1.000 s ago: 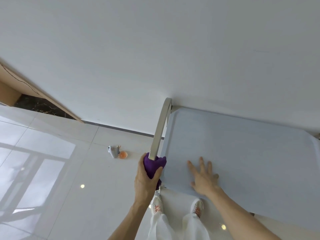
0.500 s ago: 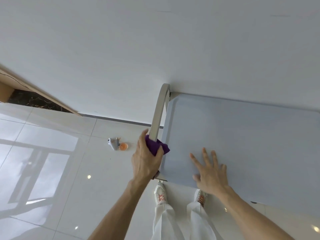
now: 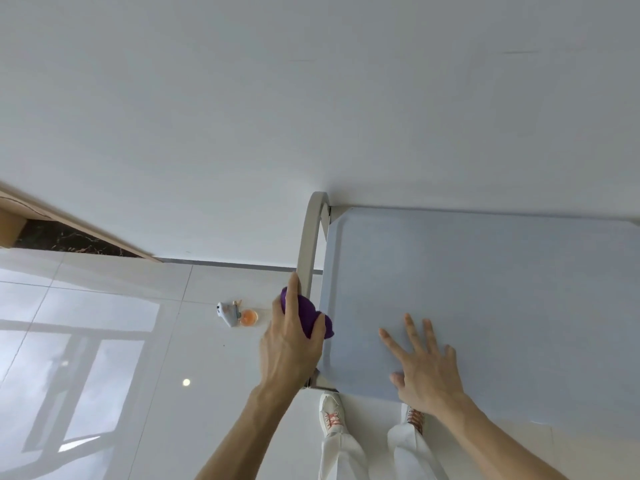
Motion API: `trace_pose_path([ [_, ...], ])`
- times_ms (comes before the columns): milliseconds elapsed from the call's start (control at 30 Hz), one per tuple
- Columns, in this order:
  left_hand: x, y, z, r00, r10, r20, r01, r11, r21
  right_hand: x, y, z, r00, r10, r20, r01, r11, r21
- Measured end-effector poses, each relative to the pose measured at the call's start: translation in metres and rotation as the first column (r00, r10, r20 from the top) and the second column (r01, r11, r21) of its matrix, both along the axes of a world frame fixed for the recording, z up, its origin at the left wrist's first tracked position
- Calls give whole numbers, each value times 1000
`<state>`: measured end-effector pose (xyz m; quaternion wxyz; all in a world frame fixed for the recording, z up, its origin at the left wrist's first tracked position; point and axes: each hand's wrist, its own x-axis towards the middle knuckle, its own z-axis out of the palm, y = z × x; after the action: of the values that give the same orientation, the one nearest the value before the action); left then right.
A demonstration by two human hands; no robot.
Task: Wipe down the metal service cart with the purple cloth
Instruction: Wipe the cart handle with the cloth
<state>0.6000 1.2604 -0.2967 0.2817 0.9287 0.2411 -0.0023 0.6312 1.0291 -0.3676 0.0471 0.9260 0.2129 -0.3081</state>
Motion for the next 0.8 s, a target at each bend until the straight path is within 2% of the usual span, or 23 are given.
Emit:
trace_pose_path([
  [133, 0, -1, 1, 999, 2, -47, 0, 999, 44, -1, 2, 1, 1000, -5, -6, 5, 1000, 9],
  [533, 187, 30, 13, 982, -129, -135, 154, 968, 197, 1, 1, -2, 997, -66, -36, 70, 993, 92],
  [700, 239, 37, 11, 924, -190, -331, 293, 909, 296, 7, 7, 20, 993, -105, -62, 109, 991, 81],
  [800, 264, 36, 10, 856, -235, -461, 409, 853, 325, 8, 4, 18, 998, -68, -3, 68, 995, 78],
])
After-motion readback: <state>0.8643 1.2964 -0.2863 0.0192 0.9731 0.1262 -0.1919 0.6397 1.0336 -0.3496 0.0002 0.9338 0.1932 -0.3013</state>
